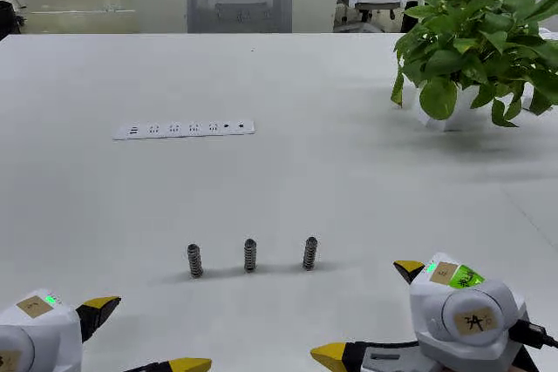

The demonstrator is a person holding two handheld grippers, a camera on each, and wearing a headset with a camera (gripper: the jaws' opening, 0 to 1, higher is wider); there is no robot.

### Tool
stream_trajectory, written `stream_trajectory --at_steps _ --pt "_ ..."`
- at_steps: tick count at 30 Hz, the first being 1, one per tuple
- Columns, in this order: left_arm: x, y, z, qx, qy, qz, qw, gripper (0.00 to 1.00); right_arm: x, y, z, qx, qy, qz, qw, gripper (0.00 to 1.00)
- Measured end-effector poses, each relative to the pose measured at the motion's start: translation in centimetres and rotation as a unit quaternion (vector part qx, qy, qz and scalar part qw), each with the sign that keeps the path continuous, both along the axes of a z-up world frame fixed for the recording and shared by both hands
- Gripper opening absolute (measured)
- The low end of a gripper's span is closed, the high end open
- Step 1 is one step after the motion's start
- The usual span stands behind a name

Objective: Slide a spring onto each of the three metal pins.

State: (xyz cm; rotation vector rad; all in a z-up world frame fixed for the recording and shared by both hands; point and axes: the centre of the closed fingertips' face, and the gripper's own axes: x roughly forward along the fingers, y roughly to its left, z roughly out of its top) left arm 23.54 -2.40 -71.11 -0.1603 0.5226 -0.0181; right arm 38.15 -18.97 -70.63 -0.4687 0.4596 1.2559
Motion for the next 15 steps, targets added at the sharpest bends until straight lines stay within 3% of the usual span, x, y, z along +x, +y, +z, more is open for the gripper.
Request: stream_trajectory --at_steps 15 --pt "0.05 -0.3 -0.24 0.001 0.005 -0.005 1.0 0.95 -0.13 0.0 0.18 0.002 0.0 0.002 1.0 0.99"
